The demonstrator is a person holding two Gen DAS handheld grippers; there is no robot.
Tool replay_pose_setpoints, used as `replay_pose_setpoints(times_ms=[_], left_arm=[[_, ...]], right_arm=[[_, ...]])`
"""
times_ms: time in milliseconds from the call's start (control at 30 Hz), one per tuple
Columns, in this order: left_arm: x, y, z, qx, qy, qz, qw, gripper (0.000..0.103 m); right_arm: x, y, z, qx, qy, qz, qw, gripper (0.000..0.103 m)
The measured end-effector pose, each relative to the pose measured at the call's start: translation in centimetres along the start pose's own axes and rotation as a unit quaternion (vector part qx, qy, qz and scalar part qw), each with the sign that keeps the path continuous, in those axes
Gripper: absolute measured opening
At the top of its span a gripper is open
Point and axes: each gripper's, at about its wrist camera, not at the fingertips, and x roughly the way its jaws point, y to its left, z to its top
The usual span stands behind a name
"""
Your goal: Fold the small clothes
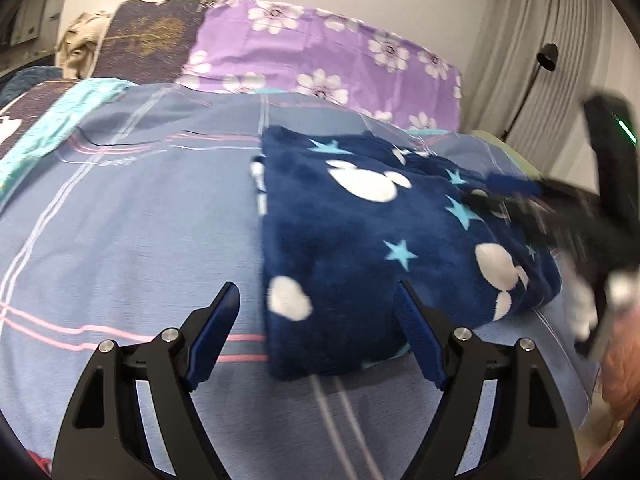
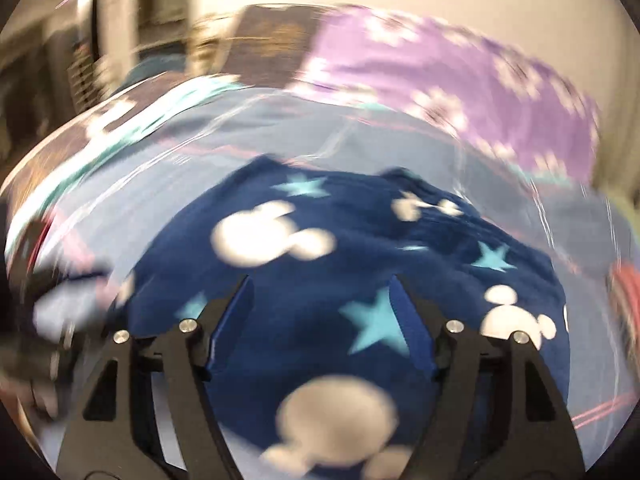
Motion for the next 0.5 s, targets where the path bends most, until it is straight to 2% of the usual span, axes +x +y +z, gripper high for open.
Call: replay_pose_setpoints(times_ms=[200, 333, 500], left_arm=[[-1.2, 2.0, 0.0, -0.020, -0.006, 0.028, 0.9994, 0.081], [-1.2, 2.9, -0.3, -0.040, -0.001, 0.029, 0.9988, 0.081], [-1.3, 3.6, -0.5, -0.045, 0.001, 0.032, 0.9985, 0.081]], right_arm=[[-1.9, 7.2, -2.9, -0.122, -0.017, 0.032, 0.992, 0.076], [-1.8, 11.9, -4.9, -0.214, -0.034, 0.015, 0.976, 0.076], [0.1, 14.5, -5.8, -0.264, -0.048, -0.016, 0.963, 0.078]])
